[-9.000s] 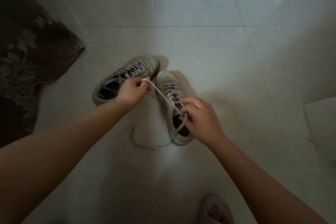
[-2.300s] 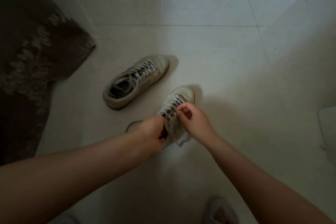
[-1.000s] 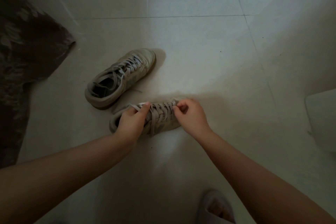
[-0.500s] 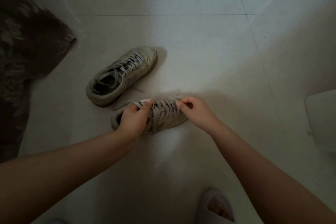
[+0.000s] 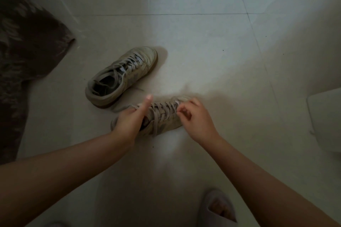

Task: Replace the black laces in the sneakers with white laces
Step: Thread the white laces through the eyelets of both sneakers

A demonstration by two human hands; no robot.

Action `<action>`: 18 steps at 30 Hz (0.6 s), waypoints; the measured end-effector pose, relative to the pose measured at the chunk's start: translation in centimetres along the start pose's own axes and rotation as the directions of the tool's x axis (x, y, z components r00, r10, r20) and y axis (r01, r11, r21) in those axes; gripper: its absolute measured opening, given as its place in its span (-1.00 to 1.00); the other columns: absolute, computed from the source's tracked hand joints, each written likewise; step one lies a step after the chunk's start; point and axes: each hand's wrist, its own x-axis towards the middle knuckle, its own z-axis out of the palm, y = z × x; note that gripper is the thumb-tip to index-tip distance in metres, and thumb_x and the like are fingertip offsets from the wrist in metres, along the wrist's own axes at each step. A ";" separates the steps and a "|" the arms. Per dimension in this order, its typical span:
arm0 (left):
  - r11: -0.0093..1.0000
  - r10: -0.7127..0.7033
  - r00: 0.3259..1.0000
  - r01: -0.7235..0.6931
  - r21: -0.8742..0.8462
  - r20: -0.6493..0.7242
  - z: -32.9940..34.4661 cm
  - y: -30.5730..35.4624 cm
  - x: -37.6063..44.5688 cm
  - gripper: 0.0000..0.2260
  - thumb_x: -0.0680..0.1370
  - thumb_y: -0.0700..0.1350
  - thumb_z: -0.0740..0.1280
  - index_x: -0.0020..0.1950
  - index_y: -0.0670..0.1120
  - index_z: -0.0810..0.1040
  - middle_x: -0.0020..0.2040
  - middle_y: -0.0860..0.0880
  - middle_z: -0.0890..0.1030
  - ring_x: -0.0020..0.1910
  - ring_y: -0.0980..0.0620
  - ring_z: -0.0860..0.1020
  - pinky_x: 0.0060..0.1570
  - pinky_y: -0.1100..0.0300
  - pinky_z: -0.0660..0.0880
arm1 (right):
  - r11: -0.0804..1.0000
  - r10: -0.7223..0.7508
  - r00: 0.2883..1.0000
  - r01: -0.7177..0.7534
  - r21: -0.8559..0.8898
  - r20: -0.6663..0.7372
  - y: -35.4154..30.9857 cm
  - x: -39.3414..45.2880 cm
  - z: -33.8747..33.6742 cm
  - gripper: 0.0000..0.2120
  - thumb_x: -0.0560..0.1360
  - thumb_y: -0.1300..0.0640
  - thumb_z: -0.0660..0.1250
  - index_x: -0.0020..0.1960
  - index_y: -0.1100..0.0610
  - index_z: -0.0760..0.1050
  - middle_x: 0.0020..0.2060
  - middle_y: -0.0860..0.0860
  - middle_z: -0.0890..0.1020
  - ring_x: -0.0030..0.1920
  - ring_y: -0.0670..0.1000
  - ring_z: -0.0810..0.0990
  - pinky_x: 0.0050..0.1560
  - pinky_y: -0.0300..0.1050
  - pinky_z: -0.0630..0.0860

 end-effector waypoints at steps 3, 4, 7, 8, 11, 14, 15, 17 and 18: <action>0.996 0.054 0.996 -0.049 -0.073 0.064 0.2 -0.1 -0.5 -0.82 0.47 0.01 0.43 -0.08 -0.10 0.65 -0.24 0.02 0.67 -0.24 0.16 0.63 -0.29 0.35 0.51 | 0.995 0.061 0.998 -0.063 -0.077 -0.020 -0.6 -0.5 0.3 -0.93 0.47 0.13 0.36 -0.10 0.11 0.60 -0.15 -0.08 0.44 -0.22 -0.06 0.48 -0.14 -0.19 0.42; 0.996 0.059 0.997 -0.055 -0.071 0.046 0.4 -0.2 -0.3 -0.83 0.48 -0.02 0.42 -0.08 -0.11 0.64 -0.24 0.03 0.66 -0.27 0.17 0.61 -0.32 0.36 0.48 | 0.989 0.112 0.993 -0.114 -0.090 -0.026 -0.9 -0.5 0.5 -0.92 0.47 0.12 0.36 -0.12 0.12 0.60 -0.19 -0.06 0.46 -0.22 -0.06 0.47 -0.15 -0.19 0.41; 0.996 0.059 0.998 -0.058 -0.068 0.010 0.8 -0.2 -0.4 -0.83 0.51 -0.02 0.39 -0.09 -0.12 0.62 -0.22 0.01 0.64 -0.26 0.16 0.57 -0.31 0.37 0.45 | 0.954 0.280 0.959 -0.283 -0.099 -0.043 -2.2 -0.1 0.8 -0.82 0.45 0.14 0.34 -0.24 0.24 0.58 -0.31 0.10 0.59 -0.24 0.08 0.54 -0.22 -0.07 0.49; 0.996 0.064 0.998 -0.064 -0.068 0.004 0.8 -0.3 -0.3 -0.83 0.51 -0.02 0.38 -0.08 -0.13 0.62 -0.23 0.02 0.63 -0.26 0.15 0.56 -0.30 0.37 0.44 | 0.939 0.331 0.943 -0.333 -0.091 -0.036 -2.5 0.1 0.8 -0.82 0.44 0.14 0.34 -0.24 0.25 0.60 -0.31 0.14 0.62 -0.24 0.10 0.57 -0.22 -0.04 0.52; 0.994 0.077 0.997 -0.077 -0.074 -0.009 1.0 -0.5 -0.3 -0.81 0.51 -0.02 0.38 -0.06 -0.14 0.63 -0.21 0.00 0.63 -0.21 0.09 0.58 -0.23 0.29 0.45 | 0.893 0.449 0.892 -0.447 -0.051 0.047 -2.7 0.5 0.8 -0.83 0.42 0.14 0.35 -0.25 0.23 0.63 -0.37 0.12 0.62 -0.29 0.08 0.58 -0.21 -0.06 0.53; 0.995 0.086 0.996 -0.086 -0.059 -0.011 0.9 -0.6 -0.1 -0.83 0.52 -0.01 0.38 -0.06 -0.11 0.63 -0.19 0.00 0.63 -0.20 0.13 0.57 -0.24 0.30 0.45 | 0.845 0.497 0.841 -0.525 0.104 0.212 -2.0 1.2 0.2 -0.78 0.47 0.19 0.34 -0.31 0.26 0.58 -0.45 0.09 0.51 -0.41 0.01 0.51 -0.21 0.00 0.58; 0.995 0.087 0.996 -0.088 -0.056 -0.008 0.8 -0.5 -0.1 -0.83 0.52 0.00 0.37 -0.06 -0.10 0.62 -0.19 0.02 0.63 -0.20 0.14 0.57 -0.25 0.32 0.44 | 0.803 0.501 0.816 -0.563 0.195 0.289 -1.9 1.3 -0.2 -0.77 0.51 0.21 0.33 -0.31 0.22 0.55 -0.43 0.06 0.48 -0.42 -0.03 0.49 -0.23 -0.03 0.61; 0.995 0.096 0.995 -0.095 -0.042 0.006 0.6 -0.4 0.0 -0.82 0.52 0.01 0.36 -0.05 -0.09 0.63 -0.18 0.04 0.63 -0.19 0.17 0.56 -0.26 0.35 0.42 | 0.731 0.469 0.783 -0.604 0.318 0.409 -1.8 1.4 -0.8 -0.76 0.56 0.23 0.28 -0.28 0.16 0.48 -0.38 0.04 0.43 -0.40 -0.10 0.45 -0.27 -0.19 0.60; 0.994 0.102 0.995 -0.101 -0.029 0.012 0.4 -0.4 0.1 -0.81 0.52 0.02 0.36 -0.05 -0.09 0.63 -0.18 0.04 0.63 -0.19 0.17 0.56 -0.26 0.36 0.42 | 0.705 0.456 0.776 -0.614 0.354 0.436 -1.9 1.4 -1.0 -0.76 0.57 0.25 0.26 -0.28 0.16 0.46 -0.37 0.04 0.41 -0.39 -0.10 0.43 -0.26 -0.22 0.60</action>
